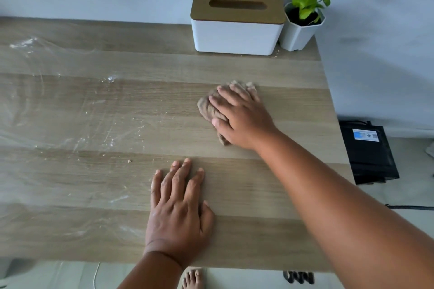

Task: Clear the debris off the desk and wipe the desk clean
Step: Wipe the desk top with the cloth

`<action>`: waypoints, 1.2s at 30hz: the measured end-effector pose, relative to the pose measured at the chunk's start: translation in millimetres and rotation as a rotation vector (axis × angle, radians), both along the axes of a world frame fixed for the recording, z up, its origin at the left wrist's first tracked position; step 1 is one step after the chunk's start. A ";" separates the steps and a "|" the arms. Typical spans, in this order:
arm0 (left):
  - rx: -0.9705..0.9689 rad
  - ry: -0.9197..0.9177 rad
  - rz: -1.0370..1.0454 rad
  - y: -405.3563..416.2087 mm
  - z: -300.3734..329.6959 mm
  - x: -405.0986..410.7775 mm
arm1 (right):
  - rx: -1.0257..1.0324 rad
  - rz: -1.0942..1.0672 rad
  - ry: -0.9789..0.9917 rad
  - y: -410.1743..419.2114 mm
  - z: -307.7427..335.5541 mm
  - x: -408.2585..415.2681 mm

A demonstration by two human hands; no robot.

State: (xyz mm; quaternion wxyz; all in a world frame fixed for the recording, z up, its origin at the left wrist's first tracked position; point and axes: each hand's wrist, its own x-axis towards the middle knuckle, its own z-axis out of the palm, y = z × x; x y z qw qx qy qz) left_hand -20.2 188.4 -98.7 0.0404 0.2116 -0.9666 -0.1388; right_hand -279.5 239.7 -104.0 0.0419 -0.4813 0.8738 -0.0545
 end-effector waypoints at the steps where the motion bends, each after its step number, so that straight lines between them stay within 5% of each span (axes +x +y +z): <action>1: 0.003 0.002 0.002 0.1 -0.1 0.3 | -0.005 -0.010 0.006 19.1 -1.2 2.3; 5: 0.009 0.008 0.008 0.2 -0.9 0.5 | 0.001 -0.350 -0.004 58.1 0.7 -17.4; 9: 0.002 0.017 0.008 0.4 -2.2 -0.1 | 0.027 -0.627 -0.018 8.7 3.0 -25.5; 14: -0.006 0.011 0.011 0.4 -2.7 0.0 | 0.013 -0.353 -0.031 -28.7 2.6 23.2; 19: -0.005 0.024 0.008 0.5 -1.6 0.3 | 0.027 -0.078 0.001 46.9 1.7 74.7; 24: 0.007 0.020 0.005 -0.8 -3.9 1.2 | 0.101 -0.327 -0.041 112.8 4.4 41.2; 29: 0.012 0.011 0.007 -0.5 -3.7 1.4 | 0.107 -0.566 -0.024 52.5 0.2 34.7; 36: 0.002 0.007 0.008 1.0 -0.5 0.7 | 0.030 -0.194 -0.017 52.5 -1.0 105.0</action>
